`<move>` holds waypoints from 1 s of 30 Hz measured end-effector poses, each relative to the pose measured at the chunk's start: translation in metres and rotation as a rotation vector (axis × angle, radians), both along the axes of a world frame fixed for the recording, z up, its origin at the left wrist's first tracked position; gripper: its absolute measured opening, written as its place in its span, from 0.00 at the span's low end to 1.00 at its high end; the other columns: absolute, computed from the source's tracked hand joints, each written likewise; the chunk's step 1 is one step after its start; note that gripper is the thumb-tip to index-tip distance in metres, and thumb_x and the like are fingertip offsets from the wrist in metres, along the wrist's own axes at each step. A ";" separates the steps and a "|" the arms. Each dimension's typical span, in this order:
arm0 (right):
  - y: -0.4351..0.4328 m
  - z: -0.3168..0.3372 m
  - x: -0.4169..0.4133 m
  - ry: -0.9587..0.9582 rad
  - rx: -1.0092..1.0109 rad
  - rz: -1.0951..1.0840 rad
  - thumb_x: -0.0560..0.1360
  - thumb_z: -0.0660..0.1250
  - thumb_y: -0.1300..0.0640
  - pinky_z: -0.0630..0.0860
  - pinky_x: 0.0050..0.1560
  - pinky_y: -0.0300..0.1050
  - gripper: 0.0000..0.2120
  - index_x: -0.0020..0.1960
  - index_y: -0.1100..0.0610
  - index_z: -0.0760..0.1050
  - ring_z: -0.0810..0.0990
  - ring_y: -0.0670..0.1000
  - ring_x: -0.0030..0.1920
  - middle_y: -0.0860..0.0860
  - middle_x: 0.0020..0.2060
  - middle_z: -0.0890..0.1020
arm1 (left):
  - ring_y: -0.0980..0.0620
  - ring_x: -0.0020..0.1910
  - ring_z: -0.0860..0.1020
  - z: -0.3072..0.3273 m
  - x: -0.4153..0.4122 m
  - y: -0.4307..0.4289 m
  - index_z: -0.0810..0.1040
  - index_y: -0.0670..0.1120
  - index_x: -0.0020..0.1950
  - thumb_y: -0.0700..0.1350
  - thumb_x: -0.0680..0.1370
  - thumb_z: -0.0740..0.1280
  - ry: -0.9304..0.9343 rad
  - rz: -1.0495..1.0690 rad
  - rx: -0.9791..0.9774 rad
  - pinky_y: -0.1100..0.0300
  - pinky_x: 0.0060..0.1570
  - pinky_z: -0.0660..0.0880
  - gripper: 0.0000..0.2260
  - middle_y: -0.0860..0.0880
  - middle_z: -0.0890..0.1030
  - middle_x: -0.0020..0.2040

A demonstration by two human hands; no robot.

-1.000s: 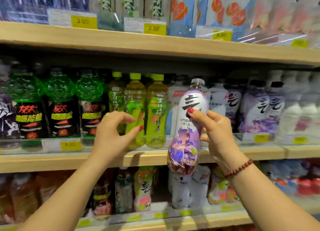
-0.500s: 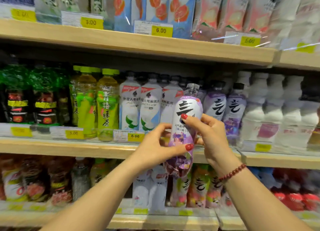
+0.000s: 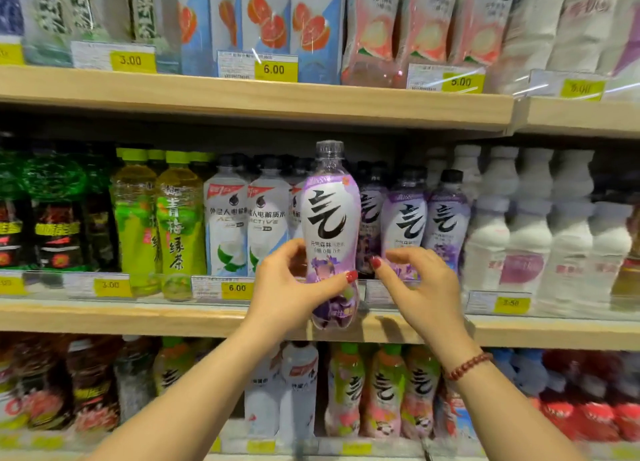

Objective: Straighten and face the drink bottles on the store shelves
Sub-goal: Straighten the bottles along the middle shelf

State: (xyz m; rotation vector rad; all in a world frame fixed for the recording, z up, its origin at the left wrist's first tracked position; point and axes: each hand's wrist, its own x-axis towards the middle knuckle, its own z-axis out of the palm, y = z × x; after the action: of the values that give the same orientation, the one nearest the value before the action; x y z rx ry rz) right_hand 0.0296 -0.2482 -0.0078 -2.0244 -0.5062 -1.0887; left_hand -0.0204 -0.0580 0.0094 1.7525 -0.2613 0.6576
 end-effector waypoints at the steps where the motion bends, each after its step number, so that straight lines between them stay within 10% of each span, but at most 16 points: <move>1: -0.006 -0.008 0.004 -0.021 -0.003 -0.082 0.71 0.65 0.37 0.78 0.49 0.50 0.20 0.47 0.53 0.82 0.79 0.48 0.46 0.44 0.41 0.82 | 0.60 0.44 0.82 0.003 0.001 -0.001 0.80 0.50 0.50 0.50 0.62 0.80 -0.025 0.004 -0.005 0.63 0.46 0.79 0.19 0.55 0.85 0.45; 15: -0.017 -0.049 0.041 -0.206 -0.124 -0.278 0.70 0.72 0.44 0.67 0.48 0.47 0.13 0.41 0.55 0.78 0.76 0.52 0.41 0.48 0.37 0.78 | 0.73 0.46 0.71 0.024 0.047 -0.049 0.74 0.68 0.45 0.51 0.61 0.79 -0.259 0.294 0.001 0.80 0.42 0.66 0.20 0.65 0.71 0.45; 21: -0.017 -0.052 0.041 -0.241 -0.128 -0.302 0.72 0.66 0.41 0.70 0.48 0.49 0.17 0.41 0.56 0.79 0.78 0.53 0.41 0.49 0.38 0.79 | 0.54 0.49 0.76 0.008 0.064 -0.064 0.81 0.53 0.54 0.52 0.63 0.78 -0.229 0.372 0.038 0.65 0.45 0.72 0.21 0.57 0.77 0.44; 30: -0.017 -0.054 0.042 -0.268 -0.138 -0.312 0.72 0.66 0.40 0.70 0.47 0.48 0.17 0.42 0.54 0.78 0.77 0.51 0.40 0.48 0.37 0.78 | 0.53 0.51 0.79 -0.018 0.070 -0.068 0.75 0.50 0.61 0.52 0.65 0.78 -0.134 0.368 0.142 0.57 0.49 0.78 0.27 0.51 0.81 0.51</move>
State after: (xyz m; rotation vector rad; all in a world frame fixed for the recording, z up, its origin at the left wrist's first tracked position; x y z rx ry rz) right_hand 0.0720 -0.2655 -0.0614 -2.1374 -0.4161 -1.5655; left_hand 0.0498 -0.1256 -0.0088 1.9151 -0.0772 1.0452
